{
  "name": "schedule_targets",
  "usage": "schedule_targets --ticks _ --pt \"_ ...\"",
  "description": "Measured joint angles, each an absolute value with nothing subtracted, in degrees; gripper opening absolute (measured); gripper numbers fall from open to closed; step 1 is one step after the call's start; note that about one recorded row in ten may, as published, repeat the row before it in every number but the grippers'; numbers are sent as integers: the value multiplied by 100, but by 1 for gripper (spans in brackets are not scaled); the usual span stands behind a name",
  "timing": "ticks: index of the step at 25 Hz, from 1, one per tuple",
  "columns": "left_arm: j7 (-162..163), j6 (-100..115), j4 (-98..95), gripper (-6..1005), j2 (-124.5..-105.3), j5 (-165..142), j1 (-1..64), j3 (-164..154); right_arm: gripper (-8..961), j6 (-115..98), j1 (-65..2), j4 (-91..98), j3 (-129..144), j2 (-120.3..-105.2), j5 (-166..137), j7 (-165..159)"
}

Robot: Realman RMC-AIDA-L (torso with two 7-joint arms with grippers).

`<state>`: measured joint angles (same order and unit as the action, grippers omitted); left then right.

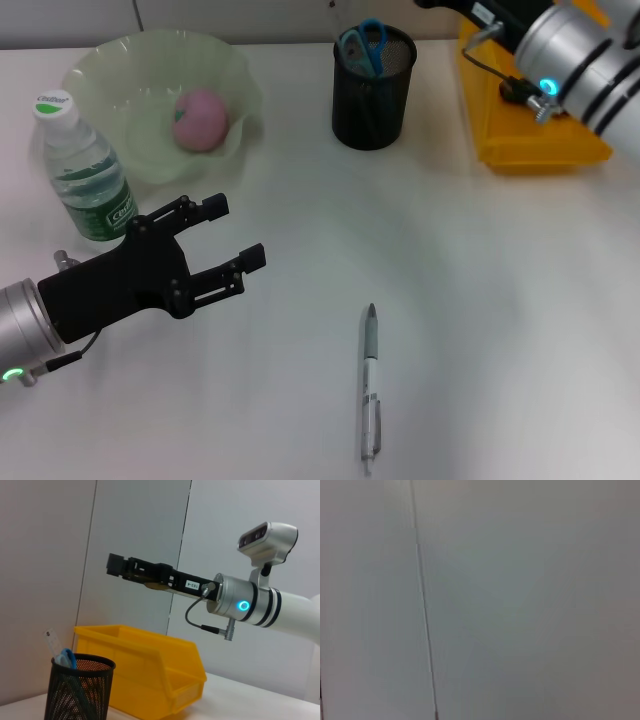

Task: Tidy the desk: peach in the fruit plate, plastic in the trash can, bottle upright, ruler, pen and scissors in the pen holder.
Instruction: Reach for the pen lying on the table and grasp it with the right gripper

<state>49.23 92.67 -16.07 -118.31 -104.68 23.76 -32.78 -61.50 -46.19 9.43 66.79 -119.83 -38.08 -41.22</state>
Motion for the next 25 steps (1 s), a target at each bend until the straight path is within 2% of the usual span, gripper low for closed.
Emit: schedule_targets --ticks 4,15,19,21,24,25 --pt "4915 9273 -1609 800 -11831 -10474 2377 -3281 768 -6560 -4256 1127 6688 -11982 -3823 -4327" --pt "4905 9300 -1573 801 -11846 -10486 2382 -3294 764 -8250 -3015 1264 6667 -11944 -3817 -5221" --pt "4931 9303 -1573 801 -11847 -10491 2382 -3296 761 -8438 -2759 1373 6692 -11913 -3925 -5505" --pt "4946 9307 -1573 801 -11847 -10492 2385 -3296 760 -8508 -2590 1558 6679 -11867 -4236 -5638" --pt "4951 9308 -1573 801 -11847 -10495 2387 -3296 758 -8618 -2400 1927 6647 -11722 -4927 -5953" --pt "4953 9315 -1573 801 -11848 -10495 2389 -3296 758 -8858 -2347 2126 6635 -11542 -5522 -6297"
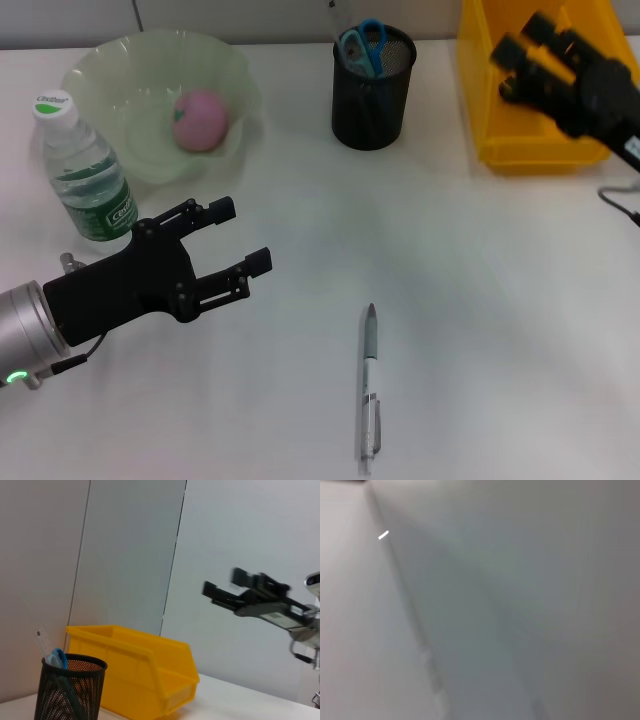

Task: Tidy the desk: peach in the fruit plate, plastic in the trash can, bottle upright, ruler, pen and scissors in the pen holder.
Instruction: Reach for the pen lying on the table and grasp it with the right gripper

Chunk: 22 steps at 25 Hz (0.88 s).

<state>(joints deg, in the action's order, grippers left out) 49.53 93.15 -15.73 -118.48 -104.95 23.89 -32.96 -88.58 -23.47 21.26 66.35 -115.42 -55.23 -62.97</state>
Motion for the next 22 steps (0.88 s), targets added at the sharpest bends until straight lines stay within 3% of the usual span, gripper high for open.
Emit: schedule_targets --ticks 1,6,11,16,19,20,22 --pt "4953 9315 -1573 801 -11848 -10495 2389 -3296 758 -8858 -2347 2126 6635 -11542 -5522 -6297" --pt "4960 9382 -1573 801 -11848 -10495 2408 -3300 758 -9506 -2456 2708 6220 -11137 -7417 -7264" --pt "4970 9460 -1585 801 -11845 -10493 2443 -3386 757 -10259 -2849 3854 5528 -11064 -10059 -8077" --pt "5194 9557 -1752 800 -11815 -10505 2470 -3679 757 -10533 -3235 4458 5574 -11184 -11141 -8207" --pt "5425 9627 -1973 800 -11811 -10524 2477 -3851 757 -10723 -3568 4884 5608 -11400 -11843 -8280" --pt "5451 9643 -2049 800 -11813 -10543 2479 -3899 757 -10838 -3837 5111 5696 -11573 -12351 -8314" --pt "5449 9643 -2061 800 -11811 -10552 2478 -3899 757 -10861 -3951 5190 5755 -11643 -12569 -8316"
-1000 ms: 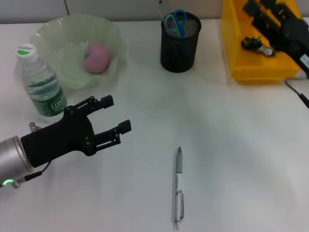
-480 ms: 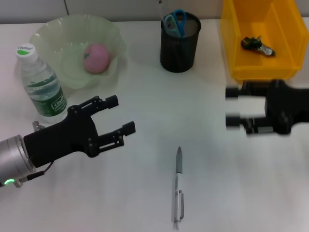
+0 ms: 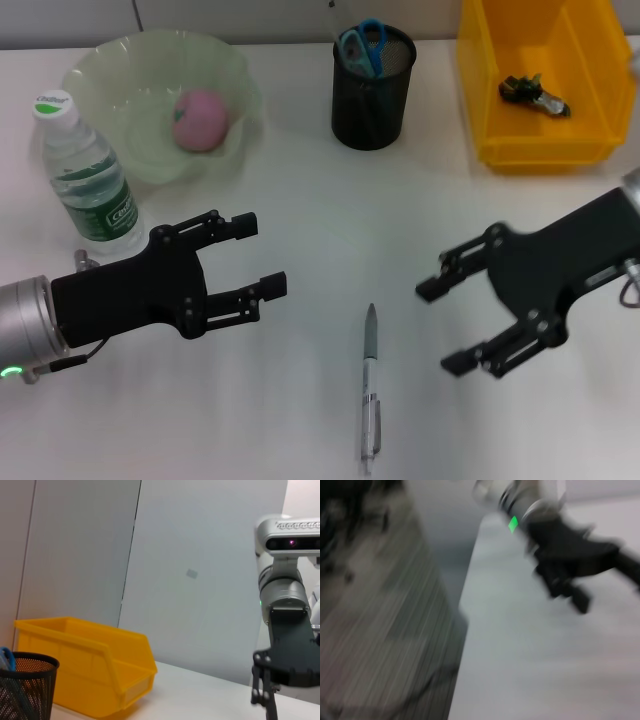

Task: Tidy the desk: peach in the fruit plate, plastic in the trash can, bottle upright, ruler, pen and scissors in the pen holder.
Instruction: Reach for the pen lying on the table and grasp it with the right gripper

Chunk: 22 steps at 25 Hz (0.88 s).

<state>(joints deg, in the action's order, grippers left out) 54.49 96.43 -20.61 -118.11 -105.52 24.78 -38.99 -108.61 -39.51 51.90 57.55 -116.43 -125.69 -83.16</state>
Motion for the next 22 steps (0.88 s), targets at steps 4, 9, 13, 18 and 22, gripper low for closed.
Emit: schedule_targets --ticks 4,9,13,18,22 --pt "5555 9626 -2064 800 -11819 -10560 2487 -3899 757 -10853 -4415 5381 6218 -11866 -13233 -8150" --pt "5784 9627 -2057 801 -11824 -10591 2480 -3918 757 -10849 -4641 5740 7017 -11886 -13314 -7704" --pt "5730 9555 -2027 801 -11837 -10589 2470 -3985 757 -10815 -4787 6131 7541 -11894 -13502 -7255" --pt "5724 9422 -2088 801 -11811 -10662 2459 -4063 756 -10789 -5019 6178 8037 -11906 -13689 -7014" --pt "5761 9321 -2176 801 -11780 -10768 2425 -4063 756 -10708 -5105 6232 8322 -11917 -13699 -6913"
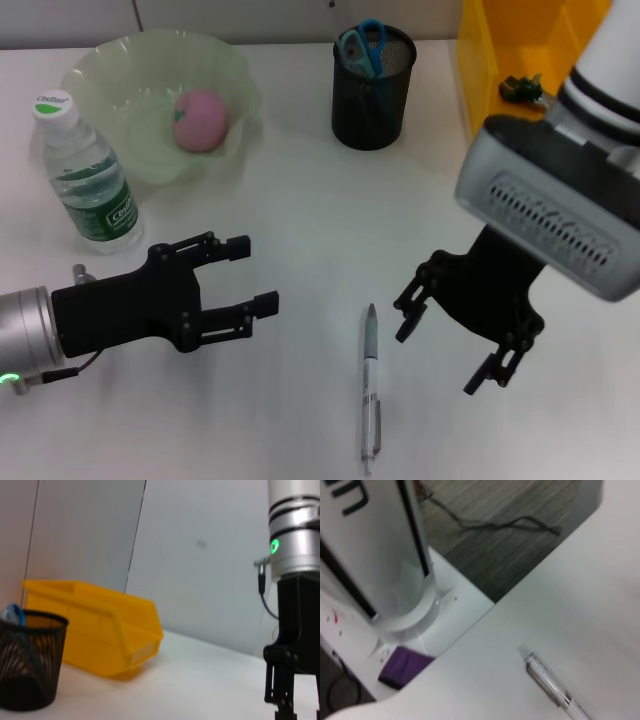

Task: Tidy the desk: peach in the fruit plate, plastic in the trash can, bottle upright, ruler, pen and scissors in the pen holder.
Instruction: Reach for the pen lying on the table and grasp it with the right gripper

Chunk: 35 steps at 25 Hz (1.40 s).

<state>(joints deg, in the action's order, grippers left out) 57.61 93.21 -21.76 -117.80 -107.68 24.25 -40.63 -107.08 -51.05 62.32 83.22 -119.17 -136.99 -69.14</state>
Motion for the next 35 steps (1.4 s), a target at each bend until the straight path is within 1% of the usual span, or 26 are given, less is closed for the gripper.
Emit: schedule_targets --ticks 5,11,16,29,35 --pt "5826 9331 -2315 801 -11747 -10960 2398 -4086 756 -10270 -5141 6334 8963 -11952 -13694 -6791" --pt "5838 9310 -2433 800 -11780 -11099 2410 -4105 756 -9595 -5190 6377 9761 -11983 -13592 -6693" --pt "5821 9309 -2417 800 -11805 -11127 2396 -4109 756 -9338 -5263 6389 10199 -11987 -13413 -6670" --pt "5795 9398 -2432 800 -11792 -11128 2253 -4093 755 -9101 -5372 6366 10951 -11989 -13260 -6670" --pt "5835 9405 -2435 800 -11785 -11126 2258 -4097 676 -8842 -5362 6252 11232 -11988 -13167 -6561"
